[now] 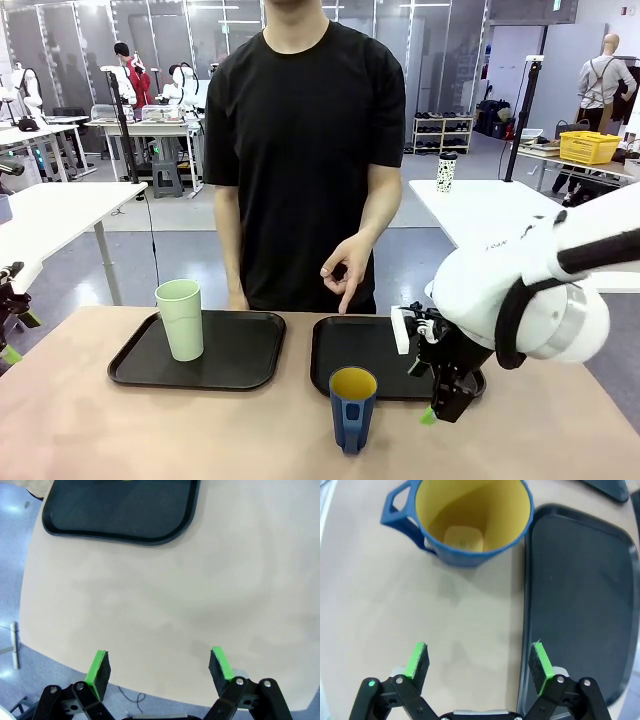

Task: Sort and store the cups by type.
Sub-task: Pick up the Handle plastic cup and place it into the empty Flat Tray.

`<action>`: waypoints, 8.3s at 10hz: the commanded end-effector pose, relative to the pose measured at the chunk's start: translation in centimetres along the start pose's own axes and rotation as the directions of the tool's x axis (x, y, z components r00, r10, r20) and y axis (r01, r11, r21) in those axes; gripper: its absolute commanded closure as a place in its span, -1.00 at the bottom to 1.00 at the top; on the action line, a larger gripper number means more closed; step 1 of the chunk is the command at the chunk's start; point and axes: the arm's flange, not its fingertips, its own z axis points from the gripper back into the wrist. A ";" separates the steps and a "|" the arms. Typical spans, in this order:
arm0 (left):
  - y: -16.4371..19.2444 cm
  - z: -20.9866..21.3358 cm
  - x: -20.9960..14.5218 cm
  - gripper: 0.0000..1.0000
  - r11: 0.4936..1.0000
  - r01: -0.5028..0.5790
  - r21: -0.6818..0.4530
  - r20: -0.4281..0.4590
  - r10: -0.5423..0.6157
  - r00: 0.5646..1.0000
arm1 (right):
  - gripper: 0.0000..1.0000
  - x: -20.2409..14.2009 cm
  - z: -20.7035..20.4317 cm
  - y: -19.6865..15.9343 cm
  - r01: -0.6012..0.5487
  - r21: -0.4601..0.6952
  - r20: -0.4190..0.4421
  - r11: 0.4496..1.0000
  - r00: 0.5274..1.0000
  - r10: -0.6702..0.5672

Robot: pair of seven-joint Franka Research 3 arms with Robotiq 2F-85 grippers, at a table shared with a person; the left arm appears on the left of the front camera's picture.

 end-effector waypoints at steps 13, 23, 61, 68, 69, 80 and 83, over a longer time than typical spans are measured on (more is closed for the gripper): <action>0.5 -0.1 -0.2 -1.00 1.000 0.014 0.014 0.026 -0.015 1.000 | -1.00 -8.9 -9.2 1.3 -0.012 -0.020 0.659 1.000 0.752 0.022; 0.5 -0.1 -0.2 -1.00 1.000 0.014 0.014 0.026 -0.015 1.000 | -1.00 -5.4 -7.4 -1.5 -0.050 0.088 0.693 0.995 0.720 -0.025; 0.5 -0.1 -0.2 -1.00 1.000 0.014 0.014 0.026 -0.015 1.000 | 0.11 0.1 -8.2 -1.5 -0.051 0.161 0.763 0.986 0.640 -0.091; 0.5 -0.1 -0.2 -1.00 1.000 0.014 0.014 0.026 -0.015 1.000 | 0.11 0.4 -5.7 -1.3 -0.069 0.128 0.766 0.989 0.641 -0.054; 0.5 -0.1 -0.2 -1.00 1.000 0.014 0.014 0.026 -0.015 1.000 | 0.11 0.4 -5.7 -1.3 -0.069 0.128 0.766 0.989 0.641 -0.054; 0.5 -0.1 -0.2 -1.00 1.000 0.014 0.014 0.026 -0.015 1.000 | -0.52 -6.1 -3.7 -15.6 -0.003 0.125 0.787 0.992 0.610 -0.097; 0.5 -0.1 -0.2 -1.00 1.000 0.014 0.014 0.026 -0.015 1.000 | -0.52 -6.8 -3.1 -17.3 0.016 0.128 0.795 0.992 0.597 -0.112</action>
